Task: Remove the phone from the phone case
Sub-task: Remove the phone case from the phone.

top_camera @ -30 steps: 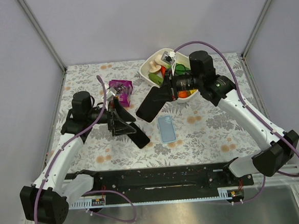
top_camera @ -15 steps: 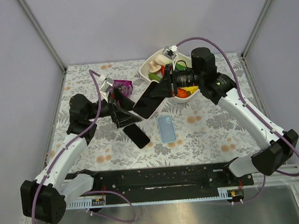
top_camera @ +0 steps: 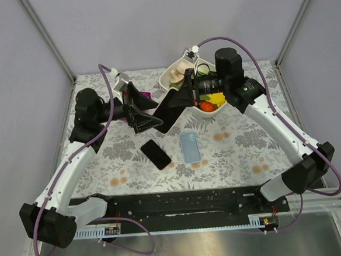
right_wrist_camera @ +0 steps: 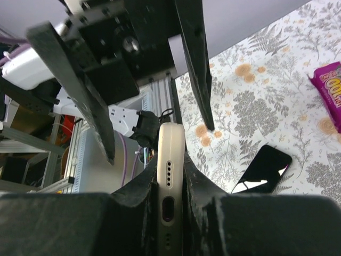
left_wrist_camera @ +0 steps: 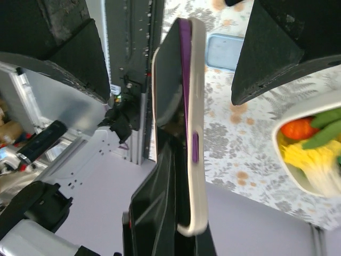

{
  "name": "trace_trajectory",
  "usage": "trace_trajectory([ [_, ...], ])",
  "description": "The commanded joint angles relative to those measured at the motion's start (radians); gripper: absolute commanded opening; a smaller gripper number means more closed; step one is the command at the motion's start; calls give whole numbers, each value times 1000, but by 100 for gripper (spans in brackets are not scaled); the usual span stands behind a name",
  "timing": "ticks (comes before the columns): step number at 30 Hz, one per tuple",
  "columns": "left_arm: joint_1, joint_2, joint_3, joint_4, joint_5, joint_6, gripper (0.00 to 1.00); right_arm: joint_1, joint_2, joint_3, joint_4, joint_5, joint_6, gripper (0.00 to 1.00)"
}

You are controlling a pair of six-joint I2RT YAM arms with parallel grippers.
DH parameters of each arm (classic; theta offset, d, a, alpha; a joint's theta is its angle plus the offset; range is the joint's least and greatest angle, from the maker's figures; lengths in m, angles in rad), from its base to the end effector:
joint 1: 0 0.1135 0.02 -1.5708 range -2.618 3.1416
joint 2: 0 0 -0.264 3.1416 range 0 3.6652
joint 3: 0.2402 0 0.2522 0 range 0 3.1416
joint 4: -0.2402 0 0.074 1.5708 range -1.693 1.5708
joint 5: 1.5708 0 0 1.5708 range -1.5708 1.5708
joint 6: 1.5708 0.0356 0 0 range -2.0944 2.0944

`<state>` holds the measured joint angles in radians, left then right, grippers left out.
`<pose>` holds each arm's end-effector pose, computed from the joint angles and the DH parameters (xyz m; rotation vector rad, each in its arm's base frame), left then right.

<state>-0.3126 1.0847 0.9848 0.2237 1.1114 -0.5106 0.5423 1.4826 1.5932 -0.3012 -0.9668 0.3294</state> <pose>0.2143 -0.1028 0.3933 0.8377 1.4845 -1.4252 0.2642 0.1934 0.4453 -0.9456 1.6695 1.4513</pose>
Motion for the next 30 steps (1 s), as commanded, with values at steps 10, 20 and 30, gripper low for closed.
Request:
trace_trajectory([
  [10,-69,222,439,-716,8,560,89,18,15,63,-292,-81,-325,0],
  [20,-134,268,473,-687,-8,512,76,68,10,51,-430,-59,-523,0],
  [30,-167,270,463,-682,-16,512,49,105,7,57,-493,-24,-602,0],
])
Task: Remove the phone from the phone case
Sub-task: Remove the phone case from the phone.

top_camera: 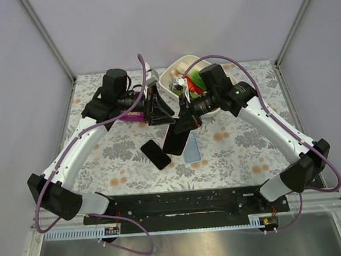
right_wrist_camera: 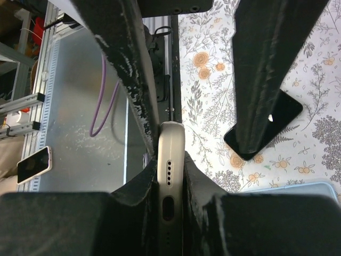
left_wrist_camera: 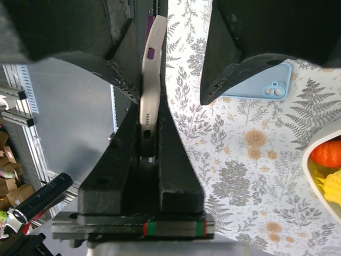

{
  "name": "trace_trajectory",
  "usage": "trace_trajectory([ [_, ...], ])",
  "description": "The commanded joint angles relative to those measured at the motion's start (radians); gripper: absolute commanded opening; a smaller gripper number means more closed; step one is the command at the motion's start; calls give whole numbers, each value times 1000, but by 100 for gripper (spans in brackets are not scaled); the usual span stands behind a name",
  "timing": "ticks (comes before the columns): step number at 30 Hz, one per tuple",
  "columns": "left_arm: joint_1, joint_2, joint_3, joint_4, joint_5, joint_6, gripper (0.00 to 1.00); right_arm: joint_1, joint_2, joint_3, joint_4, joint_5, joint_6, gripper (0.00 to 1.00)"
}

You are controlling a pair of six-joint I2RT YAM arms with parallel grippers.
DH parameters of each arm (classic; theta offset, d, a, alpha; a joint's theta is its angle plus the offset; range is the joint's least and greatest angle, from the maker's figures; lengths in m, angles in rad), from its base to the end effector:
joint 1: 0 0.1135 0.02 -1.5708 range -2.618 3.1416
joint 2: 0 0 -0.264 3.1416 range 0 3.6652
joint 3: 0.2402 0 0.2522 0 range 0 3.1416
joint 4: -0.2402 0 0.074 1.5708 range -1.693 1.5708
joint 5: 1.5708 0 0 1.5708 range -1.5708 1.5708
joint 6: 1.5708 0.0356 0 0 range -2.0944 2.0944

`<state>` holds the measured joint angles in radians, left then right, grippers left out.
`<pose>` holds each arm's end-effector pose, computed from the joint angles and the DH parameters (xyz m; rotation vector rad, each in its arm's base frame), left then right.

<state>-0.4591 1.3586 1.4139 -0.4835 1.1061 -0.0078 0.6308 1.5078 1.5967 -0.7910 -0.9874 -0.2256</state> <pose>0.2436 -0.1559 0.4077 1.1344 1.6461 -1.3923 0.2357 0.2089 0.3980 -1.3782 1.7295 1.3313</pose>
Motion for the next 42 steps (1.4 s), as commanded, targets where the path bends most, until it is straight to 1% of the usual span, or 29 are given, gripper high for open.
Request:
trace_trajectory([
  [1,-24,-3,34,25,-12,11,47,17,-17,54,-4,-2,-46,0],
  [3,-39,-3,33,25,-14,9,44,18,-14,58,-4,4,-43,0],
  [7,-59,-1,13,25,-17,12,30,18,-11,68,-4,18,-32,0],
  [8,-64,0,7,25,-17,15,25,18,-9,69,-4,19,-32,0],
  [9,-69,2,2,25,-14,19,16,18,-9,71,-4,24,-28,0],
  [10,-70,5,-3,25,-11,17,1,20,-8,72,-5,27,-24,0],
  [14,-78,-4,-13,23,9,12,0,20,-9,74,-2,49,-15,0],
  [16,-76,-25,-24,34,-6,11,0,18,-12,68,-2,64,-12,9],
  [17,-72,-42,-35,51,-12,11,0,18,-12,62,-2,73,-11,11],
  [18,-67,-59,-46,78,-15,-35,0,18,-15,52,-1,78,-11,13],
  [20,-52,-87,-59,111,-17,-66,0,18,-20,39,1,90,-8,22],
  [21,-43,-98,-58,115,-12,-73,0,18,-20,36,4,101,-6,32],
  [22,-32,-108,-58,118,-11,-83,0,17,-20,34,4,114,2,37],
  [25,6,-142,-90,201,8,-162,0,15,-14,32,4,119,9,40],
  [26,17,-151,-99,230,18,-188,0,15,-12,34,7,122,17,53],
  [30,46,-185,-108,241,24,-201,0,10,5,42,6,115,31,56],
  [32,62,-197,-118,264,28,-224,0,10,11,43,12,105,34,64],
  [33,71,-205,-127,285,24,-250,0,7,11,42,19,98,41,65],
  [35,79,-226,-170,389,15,-326,0,7,9,32,48,78,54,62],
  [36,83,-233,-187,442,15,-372,0,6,11,29,65,67,57,56],
  [37,83,-234,-194,469,18,-395,0,7,11,28,71,61,57,49],
  [39,85,-233,-194,471,24,-403,0,6,11,34,76,53,57,26],
  [42,82,-230,-190,421,23,-359,0,6,3,35,78,40,46,6],
])
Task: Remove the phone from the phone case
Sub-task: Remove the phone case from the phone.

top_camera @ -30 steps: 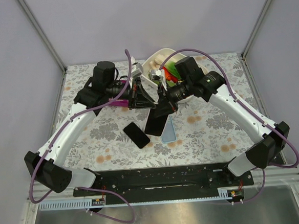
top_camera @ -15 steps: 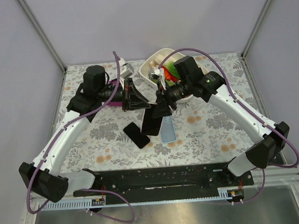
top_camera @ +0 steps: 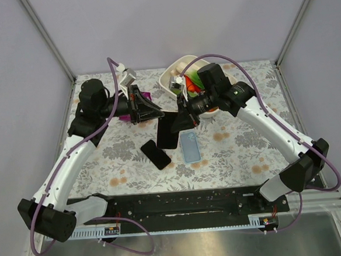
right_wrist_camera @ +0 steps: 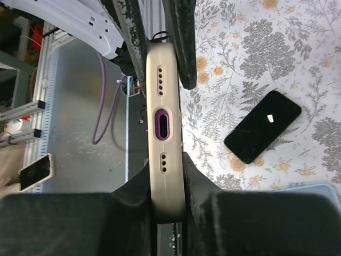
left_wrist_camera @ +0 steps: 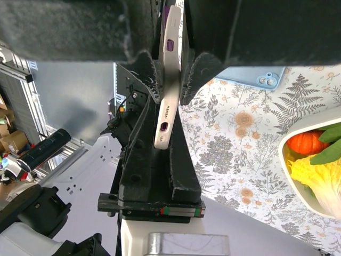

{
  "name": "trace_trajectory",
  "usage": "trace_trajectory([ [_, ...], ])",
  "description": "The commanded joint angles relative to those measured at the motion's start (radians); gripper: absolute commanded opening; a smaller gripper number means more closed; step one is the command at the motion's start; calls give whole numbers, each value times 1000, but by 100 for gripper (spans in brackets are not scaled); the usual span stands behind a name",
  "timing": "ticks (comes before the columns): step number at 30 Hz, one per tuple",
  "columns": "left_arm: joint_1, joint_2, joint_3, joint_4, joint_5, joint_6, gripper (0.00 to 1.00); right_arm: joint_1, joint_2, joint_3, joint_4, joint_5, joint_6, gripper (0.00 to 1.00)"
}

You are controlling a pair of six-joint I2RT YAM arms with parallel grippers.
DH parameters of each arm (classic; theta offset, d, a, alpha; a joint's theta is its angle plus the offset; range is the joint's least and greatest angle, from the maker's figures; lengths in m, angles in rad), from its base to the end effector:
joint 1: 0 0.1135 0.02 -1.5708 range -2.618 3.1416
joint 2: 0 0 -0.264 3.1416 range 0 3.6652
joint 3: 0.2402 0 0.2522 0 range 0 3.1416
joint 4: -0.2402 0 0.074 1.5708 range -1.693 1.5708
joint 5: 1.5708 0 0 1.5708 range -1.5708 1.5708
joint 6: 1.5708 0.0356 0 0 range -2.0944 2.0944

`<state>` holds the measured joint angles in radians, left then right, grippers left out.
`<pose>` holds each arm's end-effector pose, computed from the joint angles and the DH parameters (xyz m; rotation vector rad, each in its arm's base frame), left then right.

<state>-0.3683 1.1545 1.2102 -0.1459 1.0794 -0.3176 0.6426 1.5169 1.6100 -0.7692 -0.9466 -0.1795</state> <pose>0.2172 -0.1175 0.4203 0.9099 1.5668 -1.3849 0.2373 0.2137 0.4003 -1.3441 1.7608 1.3091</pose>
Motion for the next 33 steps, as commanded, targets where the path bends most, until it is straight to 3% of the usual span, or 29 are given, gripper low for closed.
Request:
trace_trajectory([
  [1,-8,-24,11,77,60,-44,0,-4,-7,21,53,-7,-5,2],
  [4,-14,-12,-1,68,76,-32,15,-6,-6,24,39,-30,-24,0],
  [9,-60,13,3,13,94,29,50,-6,17,50,-10,-86,-57,0],
  [13,-113,39,25,-49,77,84,61,-4,22,60,-19,-106,-64,0],
  [18,-138,66,35,-101,63,132,56,-6,17,59,-22,-112,-67,0],
  [21,-141,71,40,-106,63,137,38,-6,16,60,-25,-118,-72,0],
  [24,-141,76,51,-110,74,132,31,-4,23,59,-47,-123,-92,0],
  [26,-141,76,55,-110,76,133,30,-4,26,57,-73,-126,-113,0],
  [30,-133,65,64,-133,65,150,45,-6,22,51,-122,-123,-159,0],
  [33,-124,62,75,-130,70,143,47,-6,9,41,-130,-123,-170,0],
])
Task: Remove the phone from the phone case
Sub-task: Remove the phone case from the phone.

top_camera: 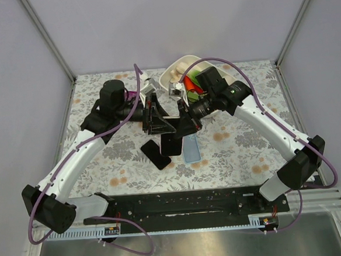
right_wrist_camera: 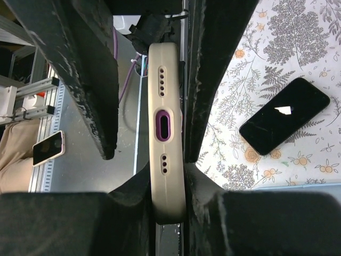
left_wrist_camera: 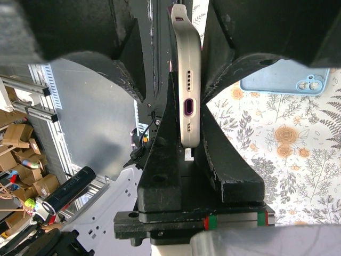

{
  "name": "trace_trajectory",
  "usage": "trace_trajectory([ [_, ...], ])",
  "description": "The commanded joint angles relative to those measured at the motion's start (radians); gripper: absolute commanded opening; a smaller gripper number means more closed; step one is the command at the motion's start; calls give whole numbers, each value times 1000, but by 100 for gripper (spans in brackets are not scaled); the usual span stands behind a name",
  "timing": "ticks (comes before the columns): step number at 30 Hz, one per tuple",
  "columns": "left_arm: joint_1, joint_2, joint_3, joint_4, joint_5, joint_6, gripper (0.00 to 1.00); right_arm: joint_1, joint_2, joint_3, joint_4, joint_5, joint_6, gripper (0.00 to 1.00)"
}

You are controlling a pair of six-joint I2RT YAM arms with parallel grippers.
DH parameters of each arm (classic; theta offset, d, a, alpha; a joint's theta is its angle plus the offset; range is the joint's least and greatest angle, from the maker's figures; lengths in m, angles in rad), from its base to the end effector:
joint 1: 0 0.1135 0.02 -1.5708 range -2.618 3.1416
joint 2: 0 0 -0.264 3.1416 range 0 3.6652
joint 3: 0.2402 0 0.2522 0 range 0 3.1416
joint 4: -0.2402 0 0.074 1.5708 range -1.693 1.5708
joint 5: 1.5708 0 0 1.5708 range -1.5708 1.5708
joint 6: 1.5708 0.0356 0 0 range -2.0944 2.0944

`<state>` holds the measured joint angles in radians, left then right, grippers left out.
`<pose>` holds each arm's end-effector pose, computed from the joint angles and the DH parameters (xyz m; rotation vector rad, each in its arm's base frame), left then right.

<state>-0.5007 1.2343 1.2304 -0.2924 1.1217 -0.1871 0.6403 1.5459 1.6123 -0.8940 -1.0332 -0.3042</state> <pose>0.2158 -0.1547 0.3956 1.0955 1.6289 -1.4969 0.2354 0.2135 0.3856 -1.4500 1.7565 1.3904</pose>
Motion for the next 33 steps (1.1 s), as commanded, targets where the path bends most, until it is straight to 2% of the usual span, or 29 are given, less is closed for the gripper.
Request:
trace_trajectory([
  [1,10,-18,60,18,27,9,47,-2,-21,37,-5,-34,-46,0],
  [2,10,-19,61,18,26,8,46,-2,-21,38,-5,-36,-46,0],
  [5,10,-13,54,18,23,5,33,-2,-24,44,-5,-39,-46,0],
  [9,10,-3,52,19,23,2,0,-4,-18,49,-5,-47,-39,0],
  [11,11,-4,55,19,27,2,0,-2,-20,51,-3,-47,-38,1],
  [13,11,-15,47,33,18,-3,0,-2,-21,47,7,-39,-29,15],
  [15,24,-32,34,58,12,-21,0,-2,-27,44,29,-21,-9,36],
  [17,48,-55,23,87,12,-49,0,-2,-36,38,58,16,17,52],
  [20,105,-90,9,130,35,-87,0,-2,-50,31,90,82,48,71],
  [22,151,-113,-3,197,61,-151,0,-4,-55,23,121,116,72,78],
  [25,204,-147,-19,327,75,-259,0,-10,-58,15,159,121,97,79],
  [28,247,-165,-3,386,64,-330,0,-8,-64,5,217,105,126,80],
  [33,257,-173,0,470,52,-446,0,-7,-33,27,228,44,137,79],
])
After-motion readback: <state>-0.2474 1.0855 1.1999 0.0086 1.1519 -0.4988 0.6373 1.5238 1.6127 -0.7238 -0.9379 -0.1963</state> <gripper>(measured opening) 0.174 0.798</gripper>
